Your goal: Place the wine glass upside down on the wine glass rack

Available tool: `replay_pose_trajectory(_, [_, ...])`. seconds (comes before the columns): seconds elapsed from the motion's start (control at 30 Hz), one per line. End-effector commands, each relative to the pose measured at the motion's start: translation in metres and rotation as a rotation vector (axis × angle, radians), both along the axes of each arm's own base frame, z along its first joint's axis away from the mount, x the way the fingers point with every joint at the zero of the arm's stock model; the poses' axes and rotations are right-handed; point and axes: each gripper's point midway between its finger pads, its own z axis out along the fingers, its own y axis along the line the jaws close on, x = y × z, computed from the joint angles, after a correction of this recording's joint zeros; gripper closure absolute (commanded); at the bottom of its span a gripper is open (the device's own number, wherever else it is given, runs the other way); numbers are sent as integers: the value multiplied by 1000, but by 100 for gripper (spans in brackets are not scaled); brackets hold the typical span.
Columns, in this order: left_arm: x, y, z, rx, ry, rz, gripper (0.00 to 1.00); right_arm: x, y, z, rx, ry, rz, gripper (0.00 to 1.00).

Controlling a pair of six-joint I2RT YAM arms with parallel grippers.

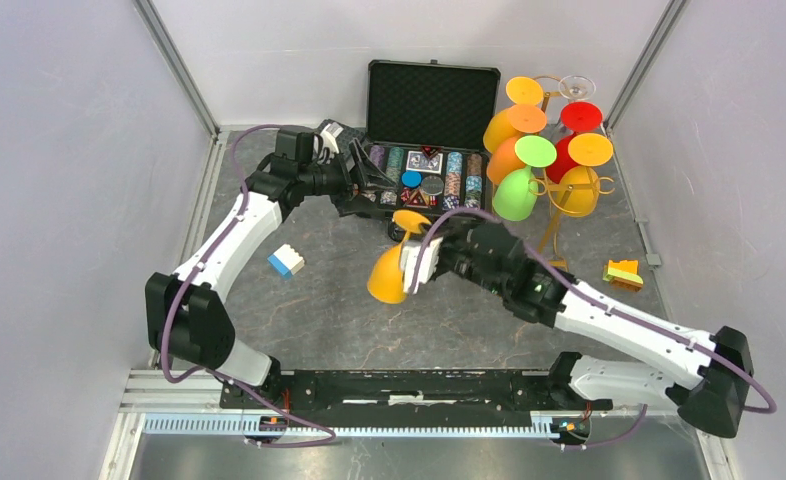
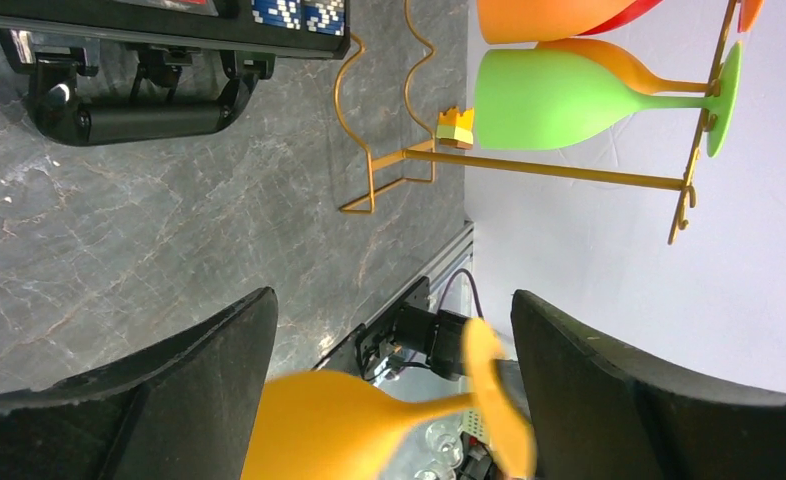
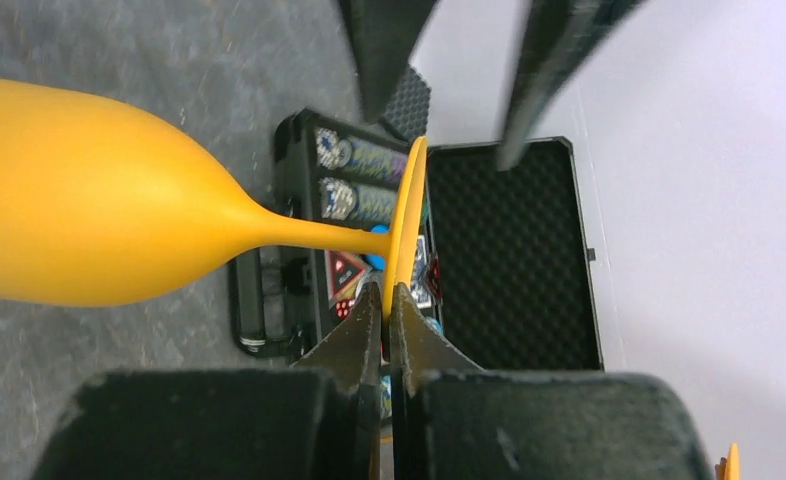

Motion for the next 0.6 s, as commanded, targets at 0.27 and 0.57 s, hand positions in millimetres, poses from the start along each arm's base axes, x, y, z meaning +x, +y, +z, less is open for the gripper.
replay_pose_trajectory(0.27, [-42, -4, 27, -154, 65, -59, 18, -3, -18, -4, -271, -494, -193, 100])
replay_pose_trajectory(0.57, [-75, -23, 52, -313, -14, -190, 31, -8, -16, 6, -316, -555, -220, 100])
